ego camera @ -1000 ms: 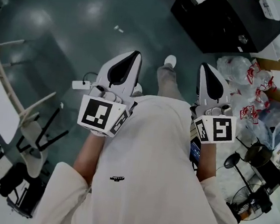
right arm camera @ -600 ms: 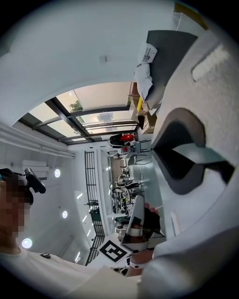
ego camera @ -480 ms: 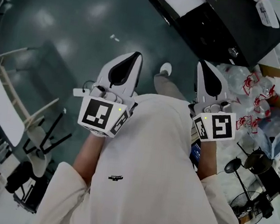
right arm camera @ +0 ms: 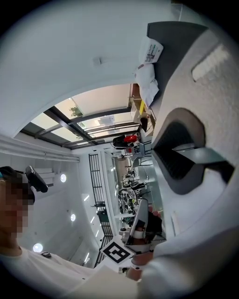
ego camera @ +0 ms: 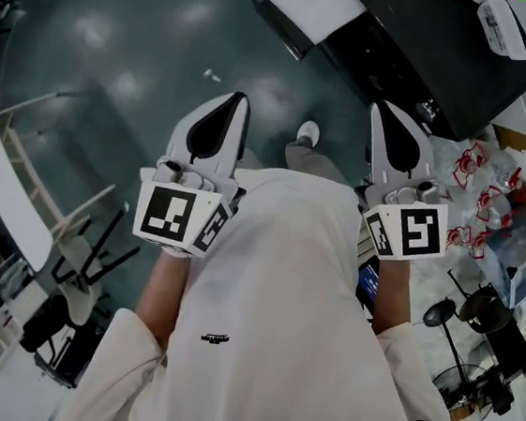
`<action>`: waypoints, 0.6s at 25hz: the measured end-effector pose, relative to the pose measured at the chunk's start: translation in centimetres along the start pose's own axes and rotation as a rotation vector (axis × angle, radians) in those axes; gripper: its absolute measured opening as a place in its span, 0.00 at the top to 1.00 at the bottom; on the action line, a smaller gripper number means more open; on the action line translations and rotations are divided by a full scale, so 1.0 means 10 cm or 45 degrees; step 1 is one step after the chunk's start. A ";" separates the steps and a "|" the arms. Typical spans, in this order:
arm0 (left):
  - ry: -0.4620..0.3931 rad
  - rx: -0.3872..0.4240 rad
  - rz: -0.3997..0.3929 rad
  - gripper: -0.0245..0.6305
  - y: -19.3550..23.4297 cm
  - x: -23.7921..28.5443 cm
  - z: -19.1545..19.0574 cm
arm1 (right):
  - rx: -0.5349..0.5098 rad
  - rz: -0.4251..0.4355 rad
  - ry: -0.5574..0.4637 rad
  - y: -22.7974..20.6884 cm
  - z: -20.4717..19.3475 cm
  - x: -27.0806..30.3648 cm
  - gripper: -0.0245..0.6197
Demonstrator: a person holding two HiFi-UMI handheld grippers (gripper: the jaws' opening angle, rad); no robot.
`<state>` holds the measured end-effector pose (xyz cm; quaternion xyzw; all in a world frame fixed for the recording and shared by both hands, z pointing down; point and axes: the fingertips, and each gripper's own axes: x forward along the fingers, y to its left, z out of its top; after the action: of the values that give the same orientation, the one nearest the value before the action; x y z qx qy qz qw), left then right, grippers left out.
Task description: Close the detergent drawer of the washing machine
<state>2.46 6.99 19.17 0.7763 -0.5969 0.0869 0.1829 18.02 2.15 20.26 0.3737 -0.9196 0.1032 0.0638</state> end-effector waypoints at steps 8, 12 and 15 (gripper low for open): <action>0.049 -0.023 0.042 0.94 0.12 0.16 -0.03 | 0.031 0.040 0.046 -0.12 -0.10 0.19 0.97; 0.051 -0.029 0.019 0.94 0.25 0.23 0.04 | 0.027 0.033 0.053 -0.07 -0.06 0.33 0.97; 0.038 -0.023 -0.014 0.94 0.39 0.33 0.10 | 0.010 0.010 0.042 -0.04 0.00 0.47 0.97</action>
<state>-0.45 2.79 20.13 0.7765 -0.5907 0.0922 0.1992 14.93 -1.35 21.21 0.3686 -0.9195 0.1133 0.0769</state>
